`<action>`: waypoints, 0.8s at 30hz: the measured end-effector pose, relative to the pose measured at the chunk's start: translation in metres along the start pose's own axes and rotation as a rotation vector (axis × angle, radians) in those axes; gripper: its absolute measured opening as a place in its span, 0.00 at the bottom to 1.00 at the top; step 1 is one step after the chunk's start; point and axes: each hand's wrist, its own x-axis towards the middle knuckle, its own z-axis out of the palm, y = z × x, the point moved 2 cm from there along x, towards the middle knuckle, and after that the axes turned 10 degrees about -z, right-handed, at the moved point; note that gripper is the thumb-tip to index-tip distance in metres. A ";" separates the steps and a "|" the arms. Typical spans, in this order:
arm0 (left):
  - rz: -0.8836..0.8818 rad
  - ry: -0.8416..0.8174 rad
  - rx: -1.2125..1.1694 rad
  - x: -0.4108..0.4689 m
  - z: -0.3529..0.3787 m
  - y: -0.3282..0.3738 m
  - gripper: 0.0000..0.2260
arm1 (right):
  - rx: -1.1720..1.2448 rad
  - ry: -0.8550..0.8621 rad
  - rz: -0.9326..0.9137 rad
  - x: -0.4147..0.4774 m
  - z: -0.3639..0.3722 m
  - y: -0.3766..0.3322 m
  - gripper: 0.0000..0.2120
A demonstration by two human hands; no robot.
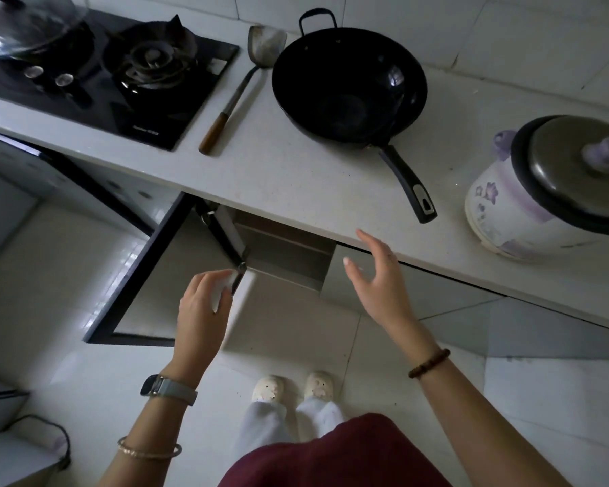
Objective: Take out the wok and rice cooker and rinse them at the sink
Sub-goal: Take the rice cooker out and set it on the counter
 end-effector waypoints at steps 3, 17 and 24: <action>-0.052 0.006 -0.001 0.004 -0.017 -0.021 0.10 | -0.069 0.009 -0.134 0.005 0.010 -0.031 0.24; -0.373 -0.024 0.096 0.064 -0.112 -0.172 0.10 | -0.097 -0.031 -0.285 0.012 0.137 -0.151 0.22; -0.439 -0.234 0.148 0.085 -0.108 -0.220 0.11 | -0.115 -0.056 -0.310 0.009 0.187 -0.175 0.21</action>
